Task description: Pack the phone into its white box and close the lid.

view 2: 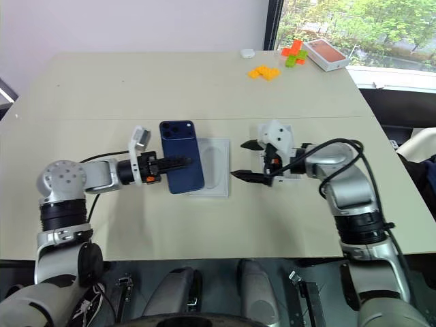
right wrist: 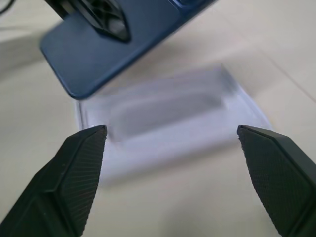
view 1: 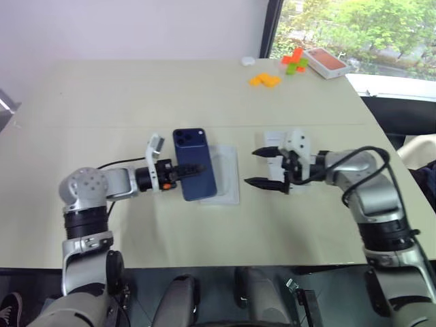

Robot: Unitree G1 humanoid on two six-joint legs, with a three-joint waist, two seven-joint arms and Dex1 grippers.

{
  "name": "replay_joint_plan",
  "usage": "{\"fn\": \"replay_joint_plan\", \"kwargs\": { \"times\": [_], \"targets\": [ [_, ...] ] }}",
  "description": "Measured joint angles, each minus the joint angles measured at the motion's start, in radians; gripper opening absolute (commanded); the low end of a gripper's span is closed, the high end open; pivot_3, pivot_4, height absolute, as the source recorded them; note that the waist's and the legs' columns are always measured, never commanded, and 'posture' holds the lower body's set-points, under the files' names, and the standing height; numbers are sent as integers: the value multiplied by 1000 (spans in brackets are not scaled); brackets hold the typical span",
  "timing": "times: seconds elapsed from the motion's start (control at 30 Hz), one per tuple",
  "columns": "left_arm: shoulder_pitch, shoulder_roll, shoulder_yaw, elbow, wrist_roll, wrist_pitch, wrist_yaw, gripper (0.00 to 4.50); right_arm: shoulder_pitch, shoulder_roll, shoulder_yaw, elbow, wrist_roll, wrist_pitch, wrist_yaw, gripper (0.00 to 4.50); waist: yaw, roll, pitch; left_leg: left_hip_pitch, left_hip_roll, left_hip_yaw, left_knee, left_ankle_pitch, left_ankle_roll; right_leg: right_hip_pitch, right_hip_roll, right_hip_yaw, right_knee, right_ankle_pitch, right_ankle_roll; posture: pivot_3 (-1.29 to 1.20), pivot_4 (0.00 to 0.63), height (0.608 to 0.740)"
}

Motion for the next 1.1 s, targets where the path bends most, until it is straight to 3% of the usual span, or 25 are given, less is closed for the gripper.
{"fn": "replay_joint_plan", "kwargs": {
  "times": [0.13, 0.33, 0.5, 0.83, 1.1],
  "targets": [
    [-43, -3, -16, 39, 5, -5, 0, 0, 37, -47, -5, -18, 42, 12, 14, 4452, -1, 0, 0, 2, 4, 1, 0, 1, -2, 0, 6, 2, 1, 0, 0, 0, 150, 740],
    [-93, -6, -142, 222, 87, -99, -72, 0, 102, -132, -43, -62, 61, 2, -9, 4452, 6, 0, 1, 0, 3, 2, 1, 1, -2, 0, 6, 4, -1, -1, 0, 0, 150, 740],
    [-153, -5, -185, 354, 150, -191, -123, 0, 114, -136, -43, -63, 67, -4, -45, 4452, 9, -1, 1, 0, 4, 2, 1, 1, -2, -1, 6, 5, 0, -1, 0, 0, 150, 740],
    [-204, -16, -284, 422, 212, -226, -232, 0, 113, -135, -33, -65, 78, -28, -81, 4452, 7, -1, 2, 0, 4, 2, 1, 1, -1, 0, 6, 5, 0, -1, 0, 0, 150, 740],
    [-234, -13, -317, 446, 243, -229, -301, 3878, 104, -135, -17, -59, 78, -46, -97, 4500, 8, -1, 1, 0, 4, 3, 1, 1, -1, 0, 7, 5, 0, -1, 0, 0, 150, 740]
  ]
}}
